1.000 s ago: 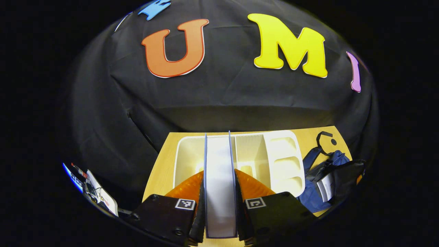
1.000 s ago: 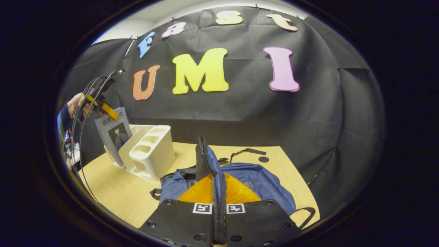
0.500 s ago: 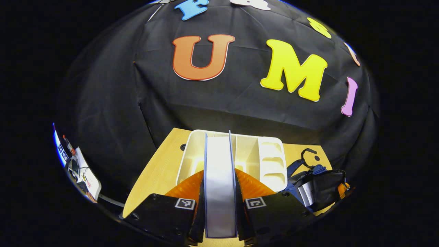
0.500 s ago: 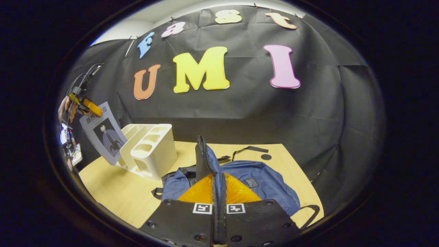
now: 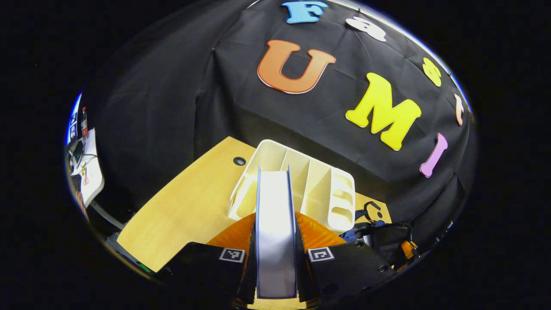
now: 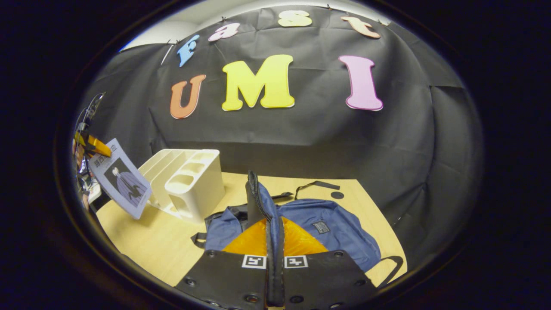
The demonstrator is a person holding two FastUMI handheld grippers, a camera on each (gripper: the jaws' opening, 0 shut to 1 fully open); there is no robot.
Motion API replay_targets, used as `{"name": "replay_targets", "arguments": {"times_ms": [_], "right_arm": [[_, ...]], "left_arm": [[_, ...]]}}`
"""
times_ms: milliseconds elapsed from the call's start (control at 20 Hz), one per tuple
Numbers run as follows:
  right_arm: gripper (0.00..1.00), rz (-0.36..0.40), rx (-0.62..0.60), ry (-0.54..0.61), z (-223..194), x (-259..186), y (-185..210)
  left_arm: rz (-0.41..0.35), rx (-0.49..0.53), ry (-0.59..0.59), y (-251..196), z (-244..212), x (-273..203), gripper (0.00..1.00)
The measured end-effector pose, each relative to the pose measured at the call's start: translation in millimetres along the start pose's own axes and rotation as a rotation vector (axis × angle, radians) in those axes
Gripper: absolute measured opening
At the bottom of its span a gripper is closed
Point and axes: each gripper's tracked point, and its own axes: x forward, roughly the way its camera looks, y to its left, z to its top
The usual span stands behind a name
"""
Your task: Open the schoolbag, grab two books from the bookshelf and put them into the schoolbag.
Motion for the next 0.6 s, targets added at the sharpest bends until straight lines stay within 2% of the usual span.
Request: {"name": "replay_targets", "arguments": {"times_ms": [400, 600], "right_arm": [[0.01, -0.014, -0.027, 0.013, -2.7, 1.1, 5.4], [0.00, -0.044, -0.030, -0.004, 2.0, -2.5, -1.3]], "left_arm": [[-0.116, -0.259, 0.042, 26.4, -59.5, -12.3, 0.39], [-0.227, -0.361, 0.102, 11.5, -93.9, -10.5, 0.39]]}}
